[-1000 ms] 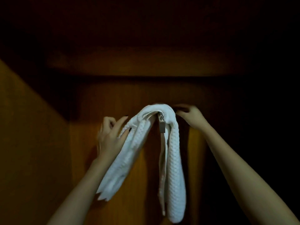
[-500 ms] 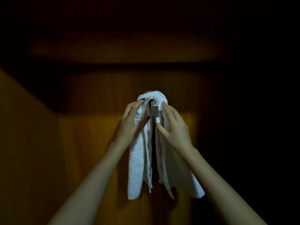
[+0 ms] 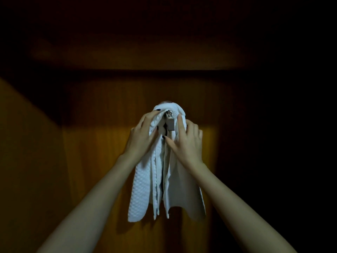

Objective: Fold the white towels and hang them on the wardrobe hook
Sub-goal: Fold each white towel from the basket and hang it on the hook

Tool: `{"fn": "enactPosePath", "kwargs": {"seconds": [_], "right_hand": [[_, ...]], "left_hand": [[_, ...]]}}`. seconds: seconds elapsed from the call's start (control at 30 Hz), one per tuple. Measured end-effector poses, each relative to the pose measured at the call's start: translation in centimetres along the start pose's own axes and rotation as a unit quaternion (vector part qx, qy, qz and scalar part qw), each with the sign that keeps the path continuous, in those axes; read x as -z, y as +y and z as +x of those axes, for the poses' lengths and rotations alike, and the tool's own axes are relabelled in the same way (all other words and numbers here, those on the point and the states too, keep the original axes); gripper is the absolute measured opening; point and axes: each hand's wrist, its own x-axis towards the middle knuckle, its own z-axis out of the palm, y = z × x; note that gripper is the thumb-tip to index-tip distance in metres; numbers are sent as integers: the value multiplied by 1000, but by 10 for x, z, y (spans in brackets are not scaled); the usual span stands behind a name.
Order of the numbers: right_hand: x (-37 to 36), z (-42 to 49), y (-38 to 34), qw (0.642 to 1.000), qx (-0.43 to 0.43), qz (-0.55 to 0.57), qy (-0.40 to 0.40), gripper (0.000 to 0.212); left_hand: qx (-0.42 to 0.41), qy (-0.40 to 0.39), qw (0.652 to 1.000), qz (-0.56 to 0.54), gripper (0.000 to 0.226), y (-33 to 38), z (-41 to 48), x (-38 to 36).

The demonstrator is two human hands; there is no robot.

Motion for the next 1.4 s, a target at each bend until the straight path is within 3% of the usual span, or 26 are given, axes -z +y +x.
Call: {"fn": "enactPosePath", "kwargs": {"seconds": [0.2,0.47,0.63,0.77,0.9,1.13,1.3,1.4], "right_hand": [[-4,1,-2,1000,11,-10,-15,74],[26,42,43,985,128,110,39,59],[11,30,38,979,152,130,-31,69],[2,19,33,982,117,147,-32,70],[2,9,25,984,105,139,-36,67],[-2,-16,16,987,59,139,-59,65],[-7,-21,7,981,39,165,-92,74],[-7,-35,5,975,6,182,-132,81]], "left_hand": [[-43,-18,998,46,58,-3,4,13],[-93,-10,990,102,63,-11,0,19],[-29,-28,997,70,74,0,-21,-3],[52,-6,999,1,58,10,-26,-16],[47,-15,998,-38,69,15,-37,-18],[86,11,995,-41,58,33,-27,-17],[92,-16,992,-91,71,31,-37,-17],[181,-58,973,-135,58,26,-49,-22]]}}
